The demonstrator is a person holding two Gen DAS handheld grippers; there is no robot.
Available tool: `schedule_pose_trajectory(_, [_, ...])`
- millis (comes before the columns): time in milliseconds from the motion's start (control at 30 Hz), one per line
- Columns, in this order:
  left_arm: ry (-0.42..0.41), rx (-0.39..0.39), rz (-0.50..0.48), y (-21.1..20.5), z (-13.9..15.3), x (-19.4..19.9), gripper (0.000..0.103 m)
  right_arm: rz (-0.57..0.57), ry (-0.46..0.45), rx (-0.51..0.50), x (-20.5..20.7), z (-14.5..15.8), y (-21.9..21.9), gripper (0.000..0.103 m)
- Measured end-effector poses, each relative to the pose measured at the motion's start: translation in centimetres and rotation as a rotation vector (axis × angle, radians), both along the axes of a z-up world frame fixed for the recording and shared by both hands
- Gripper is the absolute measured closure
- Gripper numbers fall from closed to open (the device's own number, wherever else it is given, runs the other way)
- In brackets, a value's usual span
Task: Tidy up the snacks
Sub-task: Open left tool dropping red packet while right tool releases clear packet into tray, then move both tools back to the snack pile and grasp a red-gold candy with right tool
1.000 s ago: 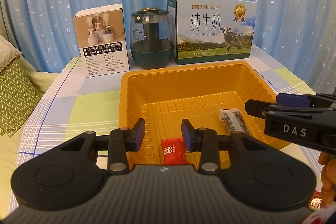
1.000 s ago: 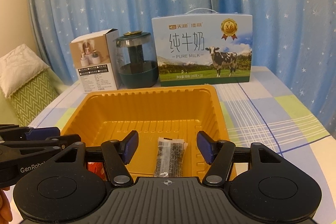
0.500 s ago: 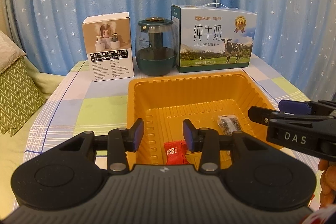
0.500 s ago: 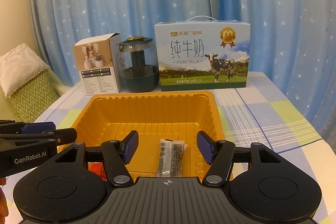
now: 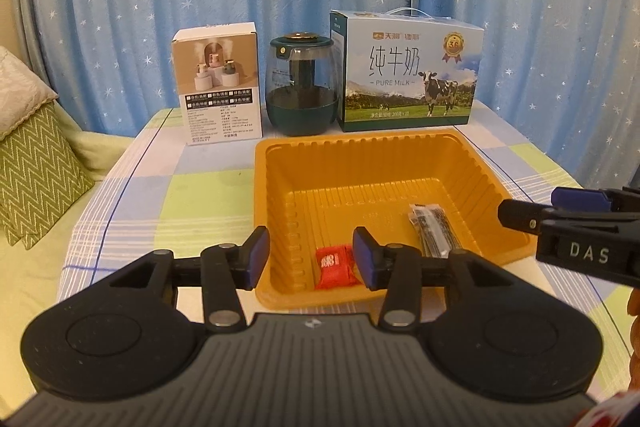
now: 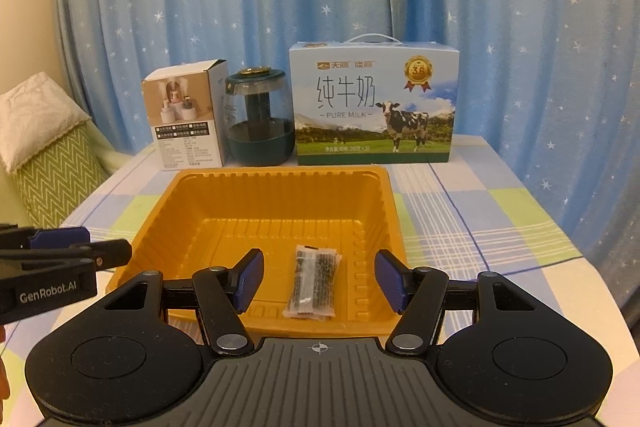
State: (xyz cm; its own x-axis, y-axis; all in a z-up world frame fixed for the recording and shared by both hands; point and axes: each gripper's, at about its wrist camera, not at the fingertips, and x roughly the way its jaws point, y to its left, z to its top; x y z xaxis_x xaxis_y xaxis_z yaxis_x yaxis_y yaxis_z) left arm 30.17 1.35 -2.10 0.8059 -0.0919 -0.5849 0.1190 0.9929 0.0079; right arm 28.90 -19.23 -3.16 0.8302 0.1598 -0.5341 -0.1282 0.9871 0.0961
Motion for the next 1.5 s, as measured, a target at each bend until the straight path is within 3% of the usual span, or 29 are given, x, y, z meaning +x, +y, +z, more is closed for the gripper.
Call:
schedule_pose_trajectory(600, [0.036, -0.011, 0.032, 1.5, -0.3, -8.5, 0.056, 0.029, 0.052, 0.019, -7.0, -0.2, -0.1, 0.041])
schedule_pose_trajectory(1133, [0.133, 0.004, 0.077, 5.1, -4.2, -15.2, 0.053, 0.135, 0.192, 0.028, -14.6, -4.2, 3.2, 0.041])
schedule_pose_trajectory(1400, [0.184, 0.004, 0.102, 7.6, -6.5, -16.9, 0.053, 0.216, 0.177, 0.087, -18.5, -6.1, 4.6, 0.041])
schedule_pose_trajectory(1500, [0.186, 0.0, 0.109, 8.1, -6.7, -16.9, 0.053, 0.269, 0.175, 0.05, -18.7, -6.9, 6.2, 0.041])
